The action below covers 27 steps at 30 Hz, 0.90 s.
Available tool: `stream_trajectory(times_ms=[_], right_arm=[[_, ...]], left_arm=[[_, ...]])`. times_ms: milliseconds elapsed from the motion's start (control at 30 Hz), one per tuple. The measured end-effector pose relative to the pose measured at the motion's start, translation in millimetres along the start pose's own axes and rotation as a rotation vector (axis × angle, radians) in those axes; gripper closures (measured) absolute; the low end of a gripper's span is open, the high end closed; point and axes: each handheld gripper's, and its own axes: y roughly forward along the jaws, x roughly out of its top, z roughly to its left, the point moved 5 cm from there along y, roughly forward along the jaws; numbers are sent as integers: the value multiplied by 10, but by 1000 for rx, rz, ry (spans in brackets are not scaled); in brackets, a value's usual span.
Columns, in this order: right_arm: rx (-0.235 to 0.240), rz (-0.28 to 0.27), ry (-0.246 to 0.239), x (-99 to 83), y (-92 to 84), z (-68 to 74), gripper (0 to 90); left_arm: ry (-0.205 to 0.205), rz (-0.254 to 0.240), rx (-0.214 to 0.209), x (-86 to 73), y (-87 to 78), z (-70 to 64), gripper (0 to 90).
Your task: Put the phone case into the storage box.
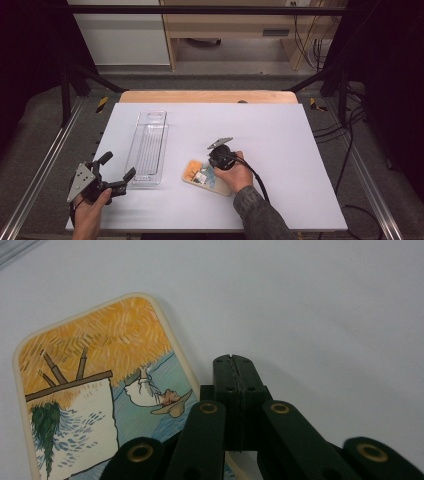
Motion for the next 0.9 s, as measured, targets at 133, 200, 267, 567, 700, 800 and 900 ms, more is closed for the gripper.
stream_trajectory(times_ms=[133,200,267,567,700,800,900], right_arm=[[-6,-93,0,10,-93,-46,891],[-7,-115,-4,16,-133,-51,880],[-16,-144,-14,30,-226,-58,842],[-17,-170,-60,13,-572,-27,386],[-17,-168,-75,-15,-677,-27,207],[-24,-175,-76,-39,-765,-44,89],[-6,-172,-102,-62,-815,-41,41]], left_arm=[[2,1,1,-1,-4,1,5],[4,3,0,-3,-3,0,5],[8,6,-2,-6,1,-6,5],[15,10,-8,-8,7,-29,4],[12,7,-7,-7,4,-28,4],[11,7,-7,-8,3,-28,4],[11,9,-6,-13,6,-27,4]])
